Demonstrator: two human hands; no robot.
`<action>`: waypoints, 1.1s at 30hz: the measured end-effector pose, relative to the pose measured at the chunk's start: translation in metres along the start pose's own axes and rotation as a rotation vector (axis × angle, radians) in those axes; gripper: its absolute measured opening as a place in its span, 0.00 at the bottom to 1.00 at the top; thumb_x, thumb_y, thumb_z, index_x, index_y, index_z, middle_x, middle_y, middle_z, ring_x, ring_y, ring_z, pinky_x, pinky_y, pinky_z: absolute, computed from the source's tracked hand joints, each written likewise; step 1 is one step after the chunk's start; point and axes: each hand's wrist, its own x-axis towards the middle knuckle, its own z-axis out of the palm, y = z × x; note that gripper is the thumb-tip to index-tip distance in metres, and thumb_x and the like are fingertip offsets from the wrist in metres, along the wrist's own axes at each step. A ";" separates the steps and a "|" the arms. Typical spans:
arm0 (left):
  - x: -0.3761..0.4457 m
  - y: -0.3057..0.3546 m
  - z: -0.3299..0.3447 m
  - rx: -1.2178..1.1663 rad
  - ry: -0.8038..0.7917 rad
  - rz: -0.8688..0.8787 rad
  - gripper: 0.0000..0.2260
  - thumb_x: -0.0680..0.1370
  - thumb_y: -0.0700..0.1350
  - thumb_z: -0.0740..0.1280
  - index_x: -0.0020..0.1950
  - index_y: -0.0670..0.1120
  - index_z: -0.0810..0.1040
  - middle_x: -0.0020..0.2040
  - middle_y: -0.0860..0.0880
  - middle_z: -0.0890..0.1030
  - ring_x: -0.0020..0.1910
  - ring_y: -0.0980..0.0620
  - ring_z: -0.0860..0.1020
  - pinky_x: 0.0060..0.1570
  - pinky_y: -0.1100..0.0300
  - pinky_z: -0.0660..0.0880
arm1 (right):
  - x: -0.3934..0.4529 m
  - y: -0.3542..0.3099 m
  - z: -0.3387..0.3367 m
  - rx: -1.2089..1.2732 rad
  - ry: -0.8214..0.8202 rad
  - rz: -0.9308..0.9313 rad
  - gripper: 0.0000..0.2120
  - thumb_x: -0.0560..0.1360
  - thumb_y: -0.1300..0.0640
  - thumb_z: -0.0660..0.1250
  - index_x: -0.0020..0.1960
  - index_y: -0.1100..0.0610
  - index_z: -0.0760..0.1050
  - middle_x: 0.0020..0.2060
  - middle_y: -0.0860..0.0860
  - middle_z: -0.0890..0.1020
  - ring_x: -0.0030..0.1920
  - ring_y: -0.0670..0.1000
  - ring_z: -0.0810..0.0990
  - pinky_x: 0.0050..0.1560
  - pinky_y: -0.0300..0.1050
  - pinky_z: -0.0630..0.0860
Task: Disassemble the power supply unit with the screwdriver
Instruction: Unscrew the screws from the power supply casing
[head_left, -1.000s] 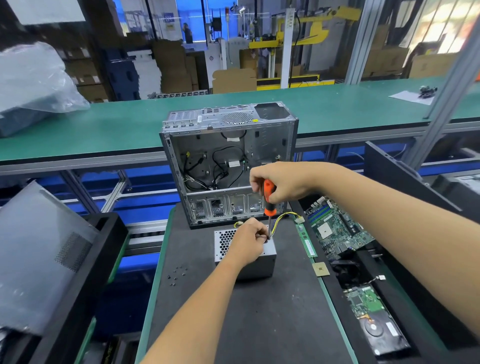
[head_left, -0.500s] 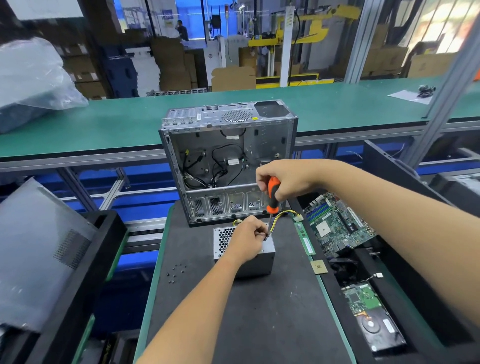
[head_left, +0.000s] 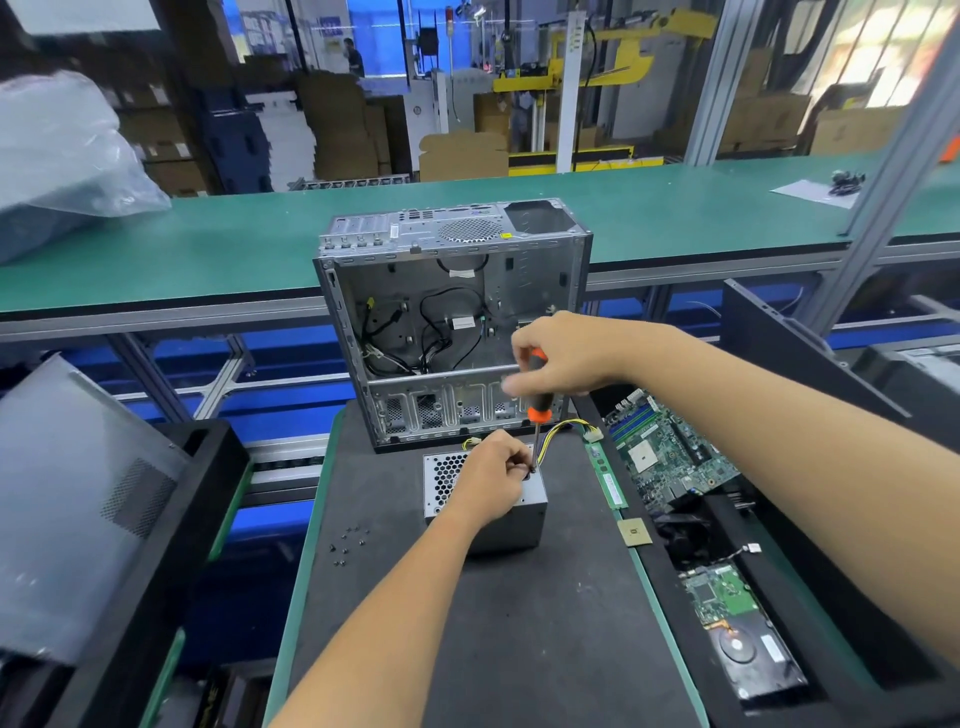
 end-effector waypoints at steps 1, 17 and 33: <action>0.000 0.000 0.000 0.000 0.000 -0.002 0.11 0.75 0.31 0.62 0.40 0.45 0.77 0.45 0.52 0.74 0.36 0.61 0.73 0.38 0.78 0.66 | 0.001 0.000 0.000 -0.098 0.019 0.050 0.19 0.78 0.41 0.59 0.43 0.57 0.71 0.37 0.55 0.81 0.35 0.55 0.82 0.35 0.45 0.73; -0.001 -0.001 0.000 0.004 0.001 0.005 0.10 0.75 0.32 0.63 0.40 0.45 0.78 0.43 0.53 0.74 0.35 0.63 0.73 0.37 0.78 0.66 | 0.004 -0.001 -0.006 0.042 -0.129 0.003 0.06 0.76 0.57 0.66 0.49 0.54 0.68 0.37 0.51 0.78 0.31 0.49 0.78 0.36 0.45 0.73; -0.003 0.002 -0.003 0.003 0.003 0.015 0.12 0.74 0.31 0.61 0.38 0.47 0.76 0.41 0.54 0.73 0.34 0.62 0.72 0.36 0.78 0.65 | -0.002 0.001 -0.003 0.190 -0.087 -0.119 0.13 0.68 0.68 0.66 0.47 0.54 0.71 0.46 0.54 0.80 0.43 0.56 0.77 0.43 0.54 0.76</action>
